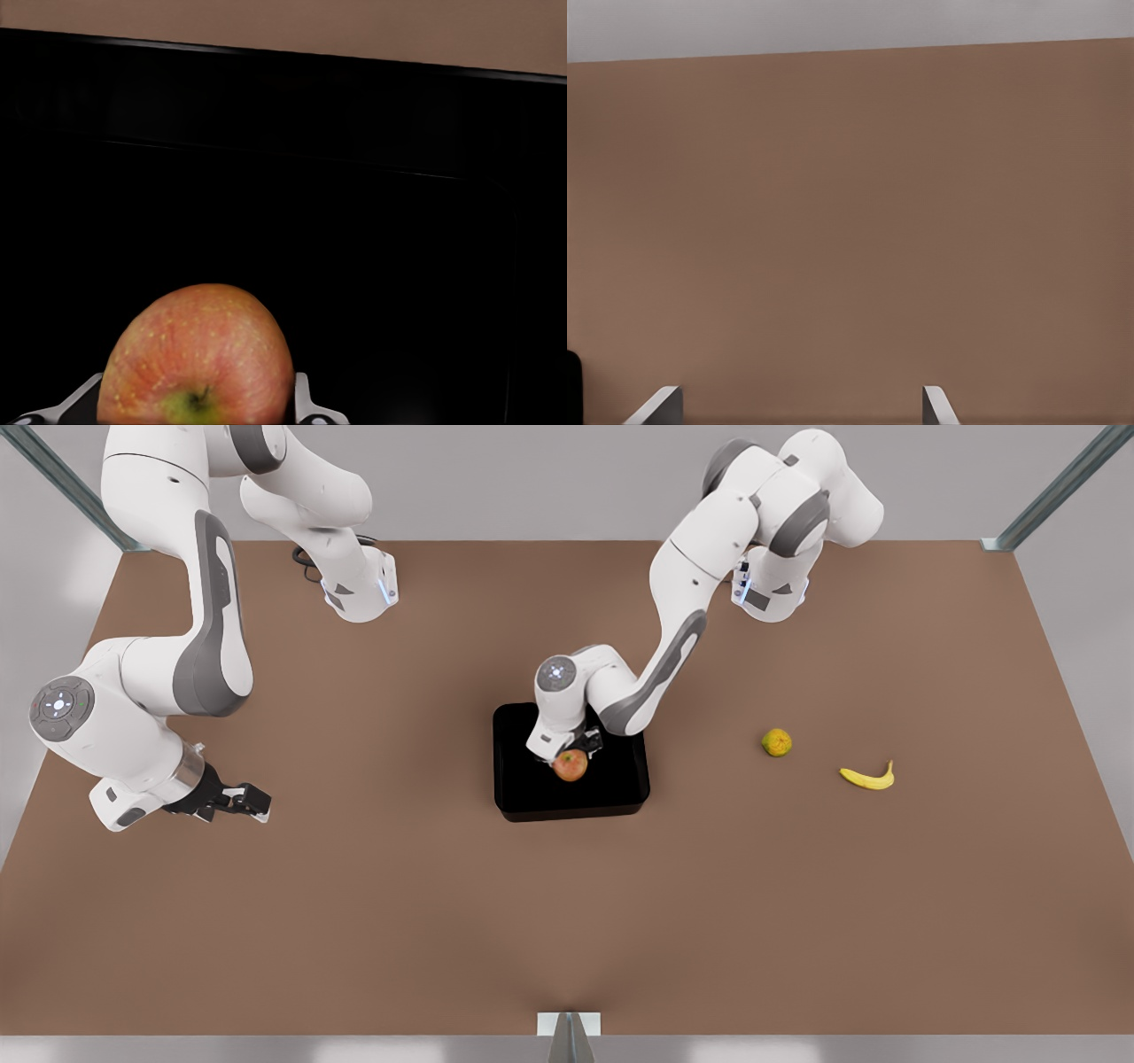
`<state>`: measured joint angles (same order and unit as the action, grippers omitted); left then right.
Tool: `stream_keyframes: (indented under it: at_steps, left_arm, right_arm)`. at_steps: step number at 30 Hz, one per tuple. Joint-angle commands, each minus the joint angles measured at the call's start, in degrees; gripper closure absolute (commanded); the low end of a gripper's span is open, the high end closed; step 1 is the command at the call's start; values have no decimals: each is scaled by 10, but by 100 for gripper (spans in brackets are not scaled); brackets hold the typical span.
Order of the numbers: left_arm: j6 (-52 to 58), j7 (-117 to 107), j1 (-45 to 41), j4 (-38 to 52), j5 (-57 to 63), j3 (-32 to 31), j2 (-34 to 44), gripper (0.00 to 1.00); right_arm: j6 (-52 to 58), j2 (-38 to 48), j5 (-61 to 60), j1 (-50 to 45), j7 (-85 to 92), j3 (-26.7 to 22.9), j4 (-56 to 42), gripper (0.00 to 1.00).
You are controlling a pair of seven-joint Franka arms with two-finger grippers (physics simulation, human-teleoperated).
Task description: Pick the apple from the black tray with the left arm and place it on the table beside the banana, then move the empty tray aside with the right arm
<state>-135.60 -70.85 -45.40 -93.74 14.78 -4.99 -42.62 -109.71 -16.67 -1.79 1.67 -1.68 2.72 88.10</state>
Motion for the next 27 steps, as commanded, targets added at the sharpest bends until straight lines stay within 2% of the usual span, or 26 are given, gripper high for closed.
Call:
stream_keyframes:
  at_steps: [1,3,4,5,9,12,14,16,18,20,21,22,23,24,27]
  left_arm:
    - [-29,-72,0,-1,7,2,-4,0]
    - [-31,-72,0,-1,8,3,-9,0]
    - [-29,-73,0,-1,7,3,-5,14]
    - [-23,-74,0,-1,5,3,1,17]
    - [57,-53,19,0,-2,1,55,17]
    - [270,245,137,2,-102,-2,188,17]
    - [322,415,220,1,-99,2,210,16]
    - [320,605,326,0,-95,2,203,17]
    - [294,701,378,-17,-85,2,179,17]
    - [122,717,385,-177,-67,18,219,17]
    - [69,745,388,-225,-67,38,235,17]
    - [11,766,389,-271,-67,52,242,17]
    - [1,787,389,-279,-67,64,242,17]
    - [-1,822,389,-278,-68,82,238,0]
    - [0,819,389,-277,-69,87,235,0]
  right_arm:
    - [0,1,-1,0,0,0,0,0]
    - [0,1,-1,0,0,0,0,0]
    - [0,1,-1,0,0,0,0,0]
    - [0,1,-1,0,0,-1,0,0]
    - [0,1,-1,0,0,-1,0,0]
    - [9,5,-1,-4,-4,4,0,0]
    - [56,11,11,-78,-118,8,-36,0]
    - [82,4,21,-149,-222,5,-62,0]
    - [106,-1,50,-188,-225,16,-59,0]
    - [109,-10,10,-192,-252,30,-50,0]
    - [95,-12,-5,-202,-273,31,-40,7]
    - [57,-6,-7,-207,-303,38,-8,4]
    - [-15,17,-6,-207,-335,52,50,0]
    - [-78,31,-6,-207,-374,71,104,0]
    - [-253,74,-5,-207,-449,100,238,0]
